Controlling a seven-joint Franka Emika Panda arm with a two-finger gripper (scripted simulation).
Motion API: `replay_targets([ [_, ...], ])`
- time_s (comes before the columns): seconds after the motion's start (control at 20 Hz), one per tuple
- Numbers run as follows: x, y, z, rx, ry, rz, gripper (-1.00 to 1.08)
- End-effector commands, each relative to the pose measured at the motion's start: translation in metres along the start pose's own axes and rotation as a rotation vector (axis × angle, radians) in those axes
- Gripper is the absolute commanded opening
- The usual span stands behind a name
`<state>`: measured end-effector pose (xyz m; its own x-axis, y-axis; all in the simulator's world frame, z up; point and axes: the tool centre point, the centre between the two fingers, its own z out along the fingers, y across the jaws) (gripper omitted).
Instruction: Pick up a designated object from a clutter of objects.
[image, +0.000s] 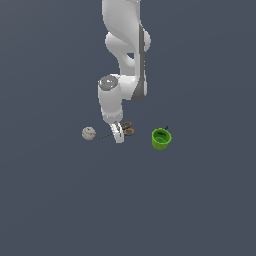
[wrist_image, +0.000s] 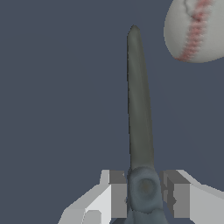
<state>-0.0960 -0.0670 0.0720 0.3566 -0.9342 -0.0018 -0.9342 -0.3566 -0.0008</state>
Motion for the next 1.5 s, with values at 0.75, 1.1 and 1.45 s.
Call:
replay_targets([
  [0.75, 0.028, 0.027, -0.150, -0.001, 0.003, 0.002, -1.00],
  [1.1, 0.040, 0.037, -0.212, -0.001, 0.003, 0.002, -1.00],
  [1.45, 0.052, 0.046, -0.276, -0.001, 0.003, 0.002, -1.00],
])
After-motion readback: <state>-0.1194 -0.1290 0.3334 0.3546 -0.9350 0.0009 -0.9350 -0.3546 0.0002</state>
